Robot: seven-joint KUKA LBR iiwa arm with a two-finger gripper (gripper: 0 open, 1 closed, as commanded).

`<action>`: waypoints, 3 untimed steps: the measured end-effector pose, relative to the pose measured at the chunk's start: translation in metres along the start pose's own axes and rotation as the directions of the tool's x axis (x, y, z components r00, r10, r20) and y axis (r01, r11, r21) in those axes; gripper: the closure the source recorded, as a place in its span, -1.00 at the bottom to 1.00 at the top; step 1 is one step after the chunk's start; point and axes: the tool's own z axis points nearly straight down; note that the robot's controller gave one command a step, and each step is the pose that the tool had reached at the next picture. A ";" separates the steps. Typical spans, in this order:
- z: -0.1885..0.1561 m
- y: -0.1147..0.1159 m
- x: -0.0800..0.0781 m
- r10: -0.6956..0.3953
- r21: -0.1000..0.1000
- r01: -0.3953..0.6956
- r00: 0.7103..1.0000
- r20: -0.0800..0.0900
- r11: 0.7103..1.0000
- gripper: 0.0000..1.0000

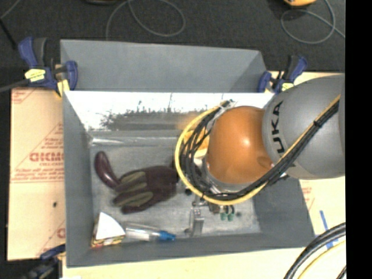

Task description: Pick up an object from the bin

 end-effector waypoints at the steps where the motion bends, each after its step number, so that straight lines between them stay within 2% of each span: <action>1: -0.004 0.000 -0.002 0.002 -0.001 -0.002 1.000 0.008 1.000 -1.00; 2: 0.009 0.024 -0.036 0.072 -0.001 -0.072 0.997 0.006 0.997 -1.00; 3: 0.024 0.030 -0.051 0.037 -0.002 -0.037 0.999 0.008 0.999 -1.00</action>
Offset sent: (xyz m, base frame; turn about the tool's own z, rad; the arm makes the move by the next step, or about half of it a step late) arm 0.0611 0.0467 -0.0219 0.1248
